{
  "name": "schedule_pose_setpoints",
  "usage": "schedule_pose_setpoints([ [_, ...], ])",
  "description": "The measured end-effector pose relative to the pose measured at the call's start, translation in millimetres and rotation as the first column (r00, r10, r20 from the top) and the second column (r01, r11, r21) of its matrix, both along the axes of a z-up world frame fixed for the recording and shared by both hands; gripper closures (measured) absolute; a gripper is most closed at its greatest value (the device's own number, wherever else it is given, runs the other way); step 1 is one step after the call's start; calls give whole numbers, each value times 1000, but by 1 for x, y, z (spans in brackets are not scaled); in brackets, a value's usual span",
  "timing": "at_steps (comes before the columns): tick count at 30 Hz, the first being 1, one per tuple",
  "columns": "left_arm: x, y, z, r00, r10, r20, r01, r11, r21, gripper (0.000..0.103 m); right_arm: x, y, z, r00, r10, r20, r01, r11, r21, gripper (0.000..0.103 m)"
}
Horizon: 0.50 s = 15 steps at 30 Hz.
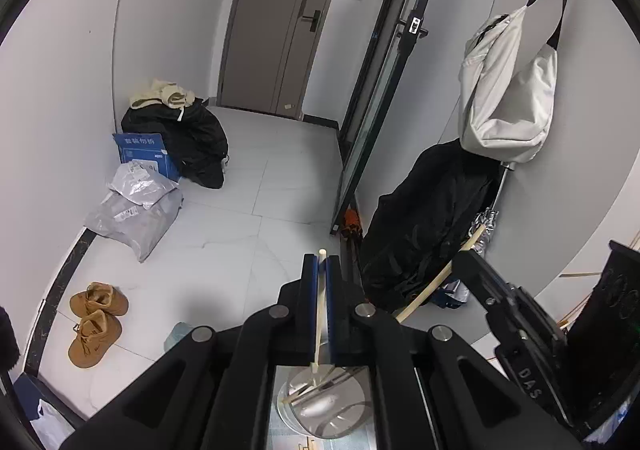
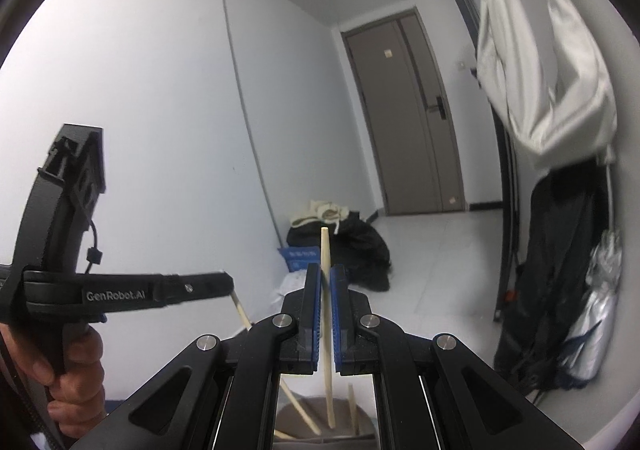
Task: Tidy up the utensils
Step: 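Open both tools to drop the chopsticks into the white holder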
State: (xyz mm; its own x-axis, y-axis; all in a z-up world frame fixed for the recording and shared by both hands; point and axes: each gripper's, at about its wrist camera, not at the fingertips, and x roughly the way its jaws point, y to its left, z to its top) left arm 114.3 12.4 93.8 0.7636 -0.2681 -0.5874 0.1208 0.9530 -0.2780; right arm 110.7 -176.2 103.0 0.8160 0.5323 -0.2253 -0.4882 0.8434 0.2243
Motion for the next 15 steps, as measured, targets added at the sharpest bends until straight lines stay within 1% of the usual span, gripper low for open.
schedule_pose_setpoints([
  [3,3,0,-5,1000,0,-7,0,1000,11,103,9,1,-15,1000,-2,-22,2,1000,4,99],
  [7,3,-3,-10,1000,-11,-12,12,999,34,103,13,7,-28,999,17,-35,-18,1000,-7,99],
  [12,4,-6,-18,999,-33,-23,34,998,45,103,15,13,-40,997,43,-57,-45,998,-46,99],
  [15,4,-5,-22,1000,-17,-25,18,999,51,103,17,13,-49,995,49,-91,-55,997,-55,99],
])
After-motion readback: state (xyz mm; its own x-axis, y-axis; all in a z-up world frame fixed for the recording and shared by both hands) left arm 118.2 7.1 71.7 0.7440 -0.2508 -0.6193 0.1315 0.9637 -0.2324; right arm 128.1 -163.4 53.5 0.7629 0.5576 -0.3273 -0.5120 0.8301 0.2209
